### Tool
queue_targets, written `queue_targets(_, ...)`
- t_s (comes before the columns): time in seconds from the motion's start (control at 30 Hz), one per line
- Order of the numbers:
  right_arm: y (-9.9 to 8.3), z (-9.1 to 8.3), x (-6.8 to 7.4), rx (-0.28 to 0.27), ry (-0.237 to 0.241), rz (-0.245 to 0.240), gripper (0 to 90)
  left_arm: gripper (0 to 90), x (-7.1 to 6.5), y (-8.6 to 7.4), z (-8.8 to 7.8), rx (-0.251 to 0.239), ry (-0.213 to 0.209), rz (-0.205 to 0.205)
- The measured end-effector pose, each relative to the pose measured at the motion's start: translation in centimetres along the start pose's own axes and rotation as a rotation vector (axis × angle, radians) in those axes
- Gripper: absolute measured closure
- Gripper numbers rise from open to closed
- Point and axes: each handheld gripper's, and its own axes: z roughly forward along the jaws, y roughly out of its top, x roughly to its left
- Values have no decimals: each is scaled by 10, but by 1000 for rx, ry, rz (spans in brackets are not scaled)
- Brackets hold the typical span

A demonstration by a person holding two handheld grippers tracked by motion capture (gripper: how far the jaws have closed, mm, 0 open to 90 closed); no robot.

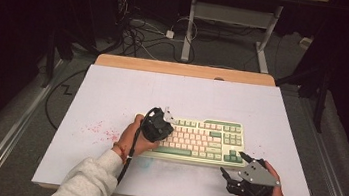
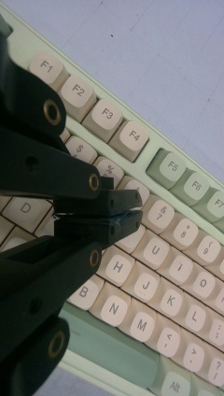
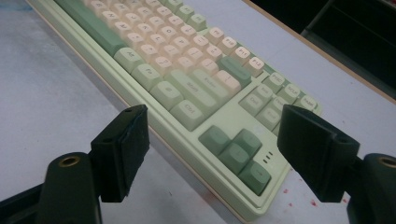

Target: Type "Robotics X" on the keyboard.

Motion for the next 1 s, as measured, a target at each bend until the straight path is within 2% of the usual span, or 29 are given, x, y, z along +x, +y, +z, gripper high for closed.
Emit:
queue_targets(0.03,0,0,1,5,1,-2,254,867,-1,0,2,21,1,0)
queue_targets(0.07,0,1,1,9,-2,-9,254,872,-1,0,2,15,-7,-2)
queue_targets(0.17,0,1,1,13,-3,-15,254,873,-5,2,2,22,8,13)
queue_targets(0.23,0,1,1,10,-3,-14,254,869,-4,1,0,0,2,4)
queue_targets(0.33,0,0,1,8,-4,-14,254,857,-3,0,-5,-20,22,-7)
queue_targets(0.4,0,0,0,7,-6,-11,254,854,-2,-1,-7,-29,20,-11)
queue_targets(0.53,0,0,0,7,-8,-9,254,834,-3,-1,-13,-57,29,2)
queue_targets(0.87,1,-1,0,5,-7,-13,254,703,-5,-5,-27,-120,43,27)
queue_targets(1.0,1,-1,-1,5,-9,-13,254,603,-7,-7,-30,-139,66,31)
